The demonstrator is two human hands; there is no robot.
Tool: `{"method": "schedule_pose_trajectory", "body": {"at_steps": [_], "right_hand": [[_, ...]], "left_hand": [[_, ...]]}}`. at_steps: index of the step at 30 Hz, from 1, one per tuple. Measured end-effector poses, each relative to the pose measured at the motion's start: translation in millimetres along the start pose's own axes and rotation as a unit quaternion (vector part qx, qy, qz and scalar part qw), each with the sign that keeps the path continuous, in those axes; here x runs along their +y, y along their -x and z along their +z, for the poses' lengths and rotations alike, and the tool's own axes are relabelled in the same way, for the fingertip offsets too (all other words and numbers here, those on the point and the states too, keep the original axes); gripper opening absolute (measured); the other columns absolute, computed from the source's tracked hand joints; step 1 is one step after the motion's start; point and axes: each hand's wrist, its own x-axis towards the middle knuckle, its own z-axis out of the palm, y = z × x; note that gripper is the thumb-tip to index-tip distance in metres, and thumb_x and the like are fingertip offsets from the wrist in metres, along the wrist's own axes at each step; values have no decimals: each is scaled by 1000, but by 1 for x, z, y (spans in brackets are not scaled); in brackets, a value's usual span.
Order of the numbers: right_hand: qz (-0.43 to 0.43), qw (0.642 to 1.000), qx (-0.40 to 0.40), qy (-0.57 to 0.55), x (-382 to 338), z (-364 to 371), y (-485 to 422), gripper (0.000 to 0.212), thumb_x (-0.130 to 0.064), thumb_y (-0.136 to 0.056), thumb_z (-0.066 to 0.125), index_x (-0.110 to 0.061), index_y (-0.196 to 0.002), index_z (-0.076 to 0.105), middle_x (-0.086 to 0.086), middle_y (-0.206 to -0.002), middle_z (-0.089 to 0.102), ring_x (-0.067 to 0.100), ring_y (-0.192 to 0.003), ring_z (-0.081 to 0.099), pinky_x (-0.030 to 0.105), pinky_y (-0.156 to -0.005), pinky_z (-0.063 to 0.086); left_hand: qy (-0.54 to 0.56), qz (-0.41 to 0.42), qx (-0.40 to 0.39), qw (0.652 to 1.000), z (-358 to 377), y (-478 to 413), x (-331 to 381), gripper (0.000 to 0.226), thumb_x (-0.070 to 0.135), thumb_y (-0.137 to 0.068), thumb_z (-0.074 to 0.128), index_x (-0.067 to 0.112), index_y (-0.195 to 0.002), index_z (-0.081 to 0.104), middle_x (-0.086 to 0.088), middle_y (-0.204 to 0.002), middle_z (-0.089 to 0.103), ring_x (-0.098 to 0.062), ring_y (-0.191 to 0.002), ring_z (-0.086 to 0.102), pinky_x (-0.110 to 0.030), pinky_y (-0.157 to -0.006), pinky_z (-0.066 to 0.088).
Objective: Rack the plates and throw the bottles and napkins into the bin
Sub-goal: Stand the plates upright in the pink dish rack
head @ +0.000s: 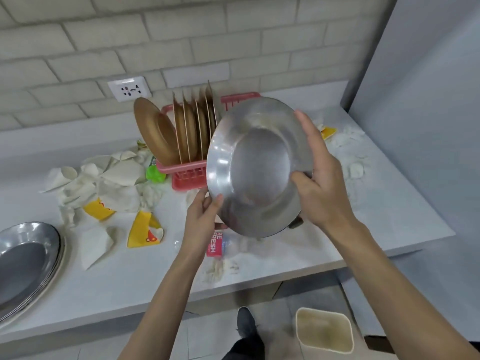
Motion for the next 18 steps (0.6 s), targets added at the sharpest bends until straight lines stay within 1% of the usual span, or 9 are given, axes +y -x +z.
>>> {"method": "schedule_pose_trajectory", "body": {"at_steps": [1,2,4,7,9,11,13,15,18], "right_hand": [[2,1000,7,4,1,-2,-7,85,17,-81,41,-24,-154,27,-19,-154,35,18,-62,58,16,-57,40],[4,1000,14,6,2,-3,-15,85,18,-80,40,-23,-153,27,-27,-150,36,10,-76,62,14,-61,40],[5,999,36,20,2,-6,-33,86,20,-77,40,-19,-153,28,-30,-145,35,0,-113,47,3,-76,39],[10,996,58,62,7,-7,-66,87,19,-78,41,-19,-154,26,-28,-145,30,19,-116,36,-2,-81,35],[12,994,68,84,12,-6,-88,86,19,-78,40,-18,-154,26,-20,-149,31,23,-117,32,-6,-83,31],[10,991,72,112,17,-2,-112,86,17,-78,41,-21,-155,26,-12,-155,32,13,-121,42,-1,-97,32],[11,986,74,147,22,3,-130,86,14,-79,41,-24,-155,25,-10,-157,33,-7,-129,40,14,-112,31],[14,982,71,172,30,11,-150,86,11,-79,40,-25,-155,23,-6,-157,34,2,-136,37,21,-115,29],[9,977,49,205,42,28,-172,84,6,-81,39,-27,-156,20,-1,-156,35,16,-136,40,20,-111,30]], "left_hand": [[-13,5,-12,1000,3,-9,3,32,22,-102,51,26,-133,55,11,-101,67,-7,-96,65,-24,-62,57],[-30,10,-22,999,4,-19,4,32,24,-102,51,27,-134,55,12,-105,66,-8,-99,65,-26,-66,58],[-80,37,-30,996,5,-39,6,28,26,-102,51,30,-129,58,19,-108,64,-5,-102,63,-32,-79,59],[-182,119,-35,975,0,-64,5,28,26,-100,55,31,-127,60,23,-116,62,9,-107,57,-22,-91,50],[-258,191,-56,945,-7,-78,5,34,23,-99,58,25,-132,60,16,-125,60,11,-110,54,-11,-95,42],[-327,232,-76,913,-14,-94,3,39,26,-98,57,20,-137,58,8,-133,59,-1,-120,53,-14,-102,39],[-385,249,-94,884,-18,-104,0,45,31,-96,52,18,-138,57,3,-138,58,-12,-126,52,-24,-108,38],[-420,256,-106,864,-21,-114,-5,47,29,-94,52,18,-140,55,2,-141,56,-16,-129,51,-27,-109,35],[-439,267,-106,851,-25,-124,-14,47,22,-93,58,18,-140,55,3,-143,54,-17,-129,51,-34,-110,38]]}}
